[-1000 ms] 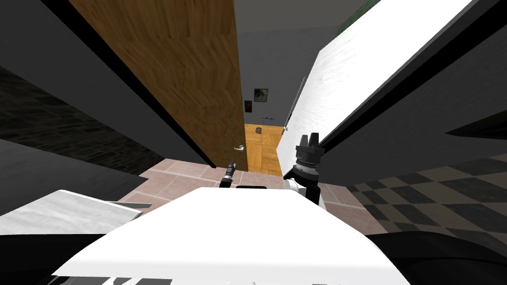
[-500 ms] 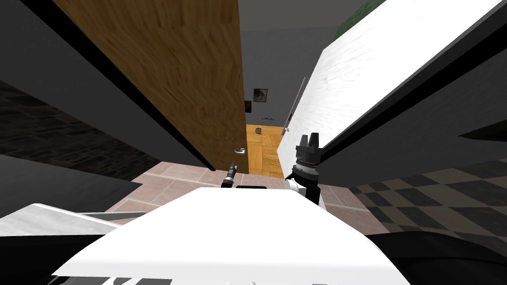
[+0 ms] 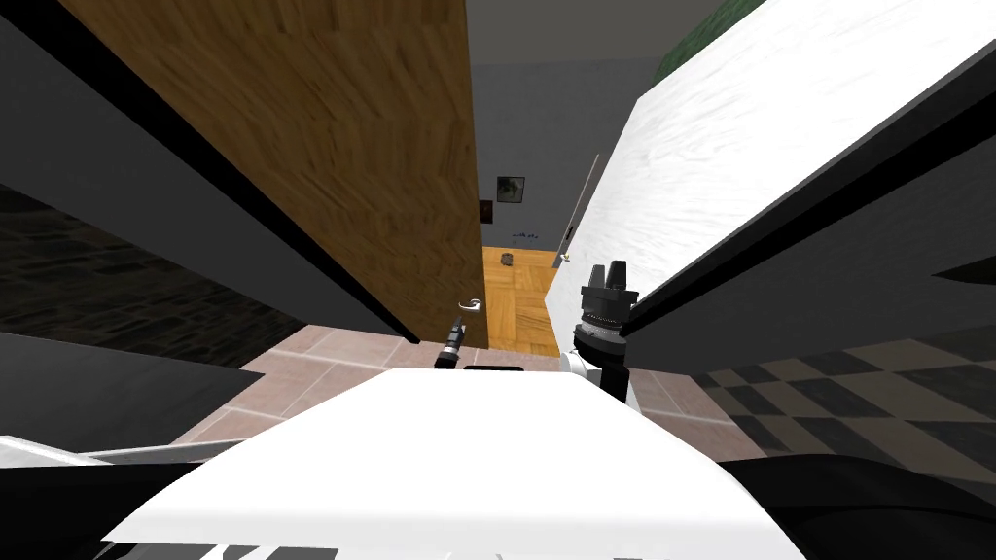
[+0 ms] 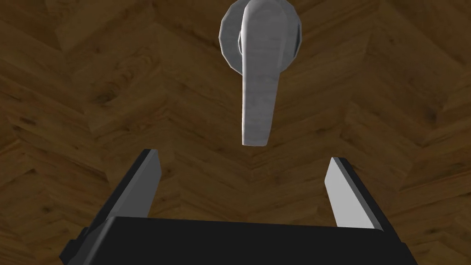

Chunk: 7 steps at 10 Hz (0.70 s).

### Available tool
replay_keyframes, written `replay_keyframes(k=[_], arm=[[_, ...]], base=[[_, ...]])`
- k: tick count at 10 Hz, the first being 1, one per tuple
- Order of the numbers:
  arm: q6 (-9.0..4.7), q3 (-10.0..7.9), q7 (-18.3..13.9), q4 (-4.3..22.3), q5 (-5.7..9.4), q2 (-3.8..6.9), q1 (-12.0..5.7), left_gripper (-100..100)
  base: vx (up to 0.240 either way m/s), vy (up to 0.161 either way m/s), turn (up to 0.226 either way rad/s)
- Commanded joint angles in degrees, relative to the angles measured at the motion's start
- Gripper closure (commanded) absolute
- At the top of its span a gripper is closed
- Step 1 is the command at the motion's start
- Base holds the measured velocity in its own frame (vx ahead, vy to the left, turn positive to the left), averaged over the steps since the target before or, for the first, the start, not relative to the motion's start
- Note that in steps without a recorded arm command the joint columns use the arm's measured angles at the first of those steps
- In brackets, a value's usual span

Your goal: Push the door open

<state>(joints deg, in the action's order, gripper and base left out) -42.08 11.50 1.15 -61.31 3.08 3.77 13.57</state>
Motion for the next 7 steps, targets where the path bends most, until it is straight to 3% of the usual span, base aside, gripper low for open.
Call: replay_keyframes(k=[1,6,7], arm=[[0.01,-0.34,0.04,0.72,0.06,-0.1,-0.66,-100],[0.16,-1.02,0.1,2.0,0.18,-0.77,-1.98,-100],[0.16,-1.02,0.1,2.0,0.18,-0.77,-1.98,100]], base=[[0.196,-0.067,-0.019],[0.157,-0.021,-0.016],[-0.012,0.003,0.003]])
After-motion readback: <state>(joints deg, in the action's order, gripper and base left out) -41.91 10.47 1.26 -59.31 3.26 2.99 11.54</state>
